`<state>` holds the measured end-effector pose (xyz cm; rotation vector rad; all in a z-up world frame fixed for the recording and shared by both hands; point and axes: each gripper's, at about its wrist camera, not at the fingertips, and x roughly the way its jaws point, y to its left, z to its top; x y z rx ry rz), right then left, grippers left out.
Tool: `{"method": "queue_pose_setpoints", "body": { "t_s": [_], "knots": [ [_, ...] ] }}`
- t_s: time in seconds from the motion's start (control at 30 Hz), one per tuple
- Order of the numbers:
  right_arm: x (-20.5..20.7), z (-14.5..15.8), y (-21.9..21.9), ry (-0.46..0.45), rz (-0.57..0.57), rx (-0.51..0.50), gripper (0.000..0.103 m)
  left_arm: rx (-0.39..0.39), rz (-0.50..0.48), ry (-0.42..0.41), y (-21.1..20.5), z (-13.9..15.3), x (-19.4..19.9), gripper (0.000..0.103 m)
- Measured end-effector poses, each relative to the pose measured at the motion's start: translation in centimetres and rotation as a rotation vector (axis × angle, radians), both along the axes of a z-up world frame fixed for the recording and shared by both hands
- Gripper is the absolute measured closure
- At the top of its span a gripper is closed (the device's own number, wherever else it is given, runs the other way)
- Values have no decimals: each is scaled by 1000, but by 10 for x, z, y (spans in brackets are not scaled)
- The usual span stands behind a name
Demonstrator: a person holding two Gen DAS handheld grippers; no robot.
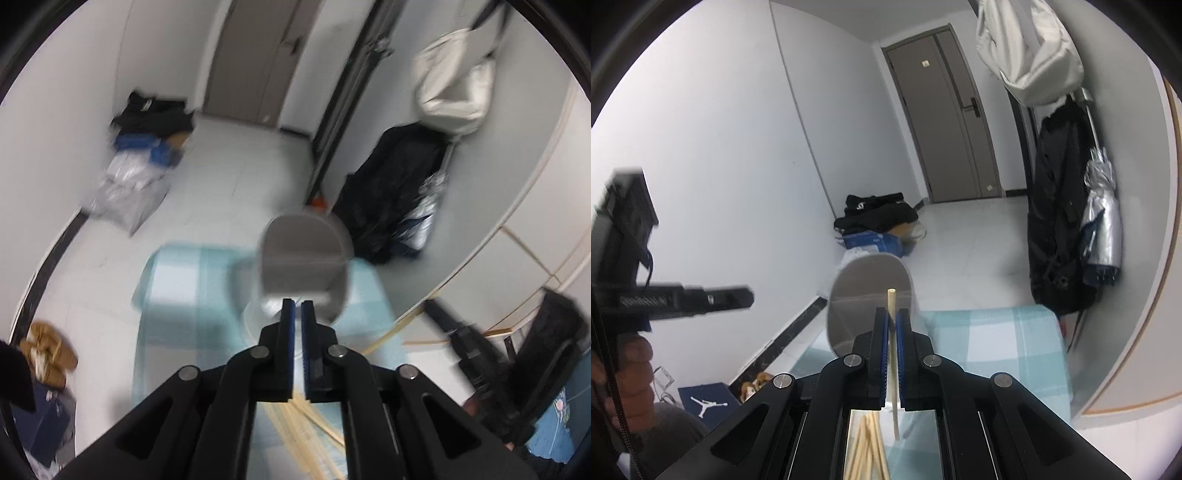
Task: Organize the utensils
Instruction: 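Carry both chopsticks over the utensil holder and drop them into its compartments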
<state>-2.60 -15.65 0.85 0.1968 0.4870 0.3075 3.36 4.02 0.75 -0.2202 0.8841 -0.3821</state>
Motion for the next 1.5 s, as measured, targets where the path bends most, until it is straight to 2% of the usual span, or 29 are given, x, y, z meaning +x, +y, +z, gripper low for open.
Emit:
{"method": "queue_pose_setpoints", "body": {
  "t_s": [0.07, 0.13, 0.2, 0.27, 0.37, 0.47, 0.63, 0.87, 1.0, 1.1, 1.17, 1.23, 1.4, 1.5],
  "knots": [
    [-1, -4, -5, 10, -13, -5, 100, 46, -7, 60, 0, -24, 1, 70],
    [-1, -5, -11, 10, -21, -10, 100, 97, -30, 111, -8, -50, -2, 59],
    [-3, -5, -18, 7, -34, -13, 100, 156, -67, 173, -22, -73, -4, 58],
    [-5, -4, -25, 4, -46, -9, 100, 168, -91, 216, -32, -92, -7, 58],
    [-8, -5, -32, 4, -59, -2, 100, 222, -85, 275, -47, -116, -4, 58],
    [-10, -5, -38, 14, -63, 16, 99, 287, -49, 308, -45, -128, 3, 58],
    [-12, -2, -44, 2, -71, 51, 99, 246, 59, 392, -28, -142, 25, 58],
    [-14, 1, -52, -10, -83, 81, 99, 215, 132, 408, -31, -149, 48, 58],
    [-14, 1, -51, -11, -82, 75, 99, 252, 142, 388, -39, -152, 58, 58],
    [-14, 0, -48, -11, -75, 68, 99, 299, 168, 387, -41, -150, 61, 63],
    [-14, 0, -47, -13, -71, 64, 99, 339, 175, 388, -43, -150, 61, 83],
    [-14, 0, -45, -14, -68, 58, 99, 320, 161, 401, -44, -149, 63, 100],
    [-14, -1, -43, -15, -62, 52, 99, 242, 213, 429, -34, -149, 64, 102],
    [-14, -1, -40, -21, -60, 34, 99, 214, 229, 408, -29, -142, 62, 102]
  ]
}}
